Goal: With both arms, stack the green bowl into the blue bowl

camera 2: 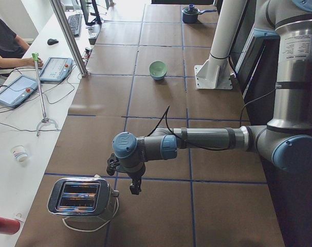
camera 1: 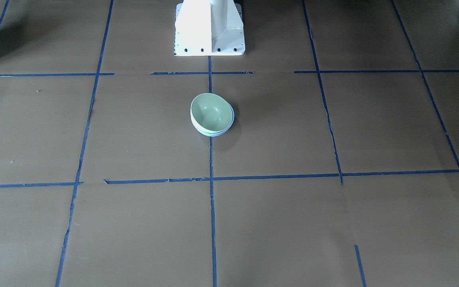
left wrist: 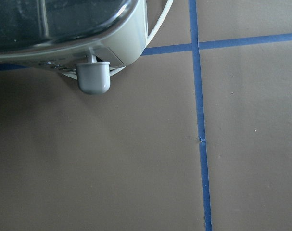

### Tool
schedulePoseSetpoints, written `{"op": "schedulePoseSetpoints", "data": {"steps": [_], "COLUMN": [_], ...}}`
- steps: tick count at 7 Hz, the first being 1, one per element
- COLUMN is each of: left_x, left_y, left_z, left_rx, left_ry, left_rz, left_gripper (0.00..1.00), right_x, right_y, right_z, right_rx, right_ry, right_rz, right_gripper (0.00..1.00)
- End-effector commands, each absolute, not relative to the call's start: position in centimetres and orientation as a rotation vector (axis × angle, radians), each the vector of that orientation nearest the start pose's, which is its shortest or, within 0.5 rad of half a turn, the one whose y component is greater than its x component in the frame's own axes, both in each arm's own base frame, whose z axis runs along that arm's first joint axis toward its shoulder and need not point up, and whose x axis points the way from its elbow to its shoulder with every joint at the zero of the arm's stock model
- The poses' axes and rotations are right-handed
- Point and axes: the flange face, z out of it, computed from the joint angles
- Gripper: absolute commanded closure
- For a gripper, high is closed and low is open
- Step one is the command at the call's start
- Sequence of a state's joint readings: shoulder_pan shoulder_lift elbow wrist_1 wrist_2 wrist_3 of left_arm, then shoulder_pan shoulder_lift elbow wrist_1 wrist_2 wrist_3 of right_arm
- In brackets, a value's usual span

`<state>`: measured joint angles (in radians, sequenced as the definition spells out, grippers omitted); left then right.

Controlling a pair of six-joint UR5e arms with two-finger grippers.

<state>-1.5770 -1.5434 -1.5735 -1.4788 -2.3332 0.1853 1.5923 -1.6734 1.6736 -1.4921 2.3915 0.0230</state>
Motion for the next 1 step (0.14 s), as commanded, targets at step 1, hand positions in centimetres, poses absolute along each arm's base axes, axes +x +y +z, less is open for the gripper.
{"op": "schedulePoseSetpoints", "data": {"steps": [1], "left_x": [-6.73], "left_y": [-47.14], "left_z": [67.93], "left_rx": [-0.036], "left_ry": [0.770], "left_rz": [0.127], "left_gripper": [0.00], "right_x": [7.02], "right_y": [-45.19], "right_z": [64.52], "right_rx": [0.073], "right_ry": [-0.820], "right_rz": [0.010], "right_gripper": [0.00]}}
